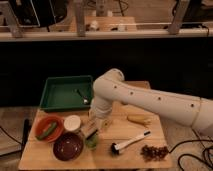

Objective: Place eraser in plastic cup

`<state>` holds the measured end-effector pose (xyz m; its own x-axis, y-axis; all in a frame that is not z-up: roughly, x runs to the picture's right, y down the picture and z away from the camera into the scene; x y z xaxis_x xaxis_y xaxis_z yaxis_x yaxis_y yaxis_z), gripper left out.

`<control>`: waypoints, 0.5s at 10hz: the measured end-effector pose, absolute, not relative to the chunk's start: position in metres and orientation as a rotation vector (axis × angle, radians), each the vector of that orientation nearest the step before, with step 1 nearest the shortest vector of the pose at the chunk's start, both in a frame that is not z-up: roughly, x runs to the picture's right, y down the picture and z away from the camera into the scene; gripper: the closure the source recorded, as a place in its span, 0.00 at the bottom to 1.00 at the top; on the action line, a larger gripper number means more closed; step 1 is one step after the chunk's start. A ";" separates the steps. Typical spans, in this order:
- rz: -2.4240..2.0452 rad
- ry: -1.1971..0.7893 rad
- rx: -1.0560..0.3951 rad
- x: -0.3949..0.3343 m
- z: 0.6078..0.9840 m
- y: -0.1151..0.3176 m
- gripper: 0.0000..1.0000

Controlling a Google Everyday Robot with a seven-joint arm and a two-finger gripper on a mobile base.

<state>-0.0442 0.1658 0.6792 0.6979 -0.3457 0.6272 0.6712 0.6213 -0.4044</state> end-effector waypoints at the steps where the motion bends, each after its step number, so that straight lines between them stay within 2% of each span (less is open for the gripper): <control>1: -0.683 -0.562 -0.687 -0.050 0.676 0.171 0.99; 5: -0.866 -0.637 -0.712 -0.062 0.667 0.189 0.99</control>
<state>-0.0616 0.1894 0.6670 0.4976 -0.4482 0.7426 0.8424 0.4537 -0.2907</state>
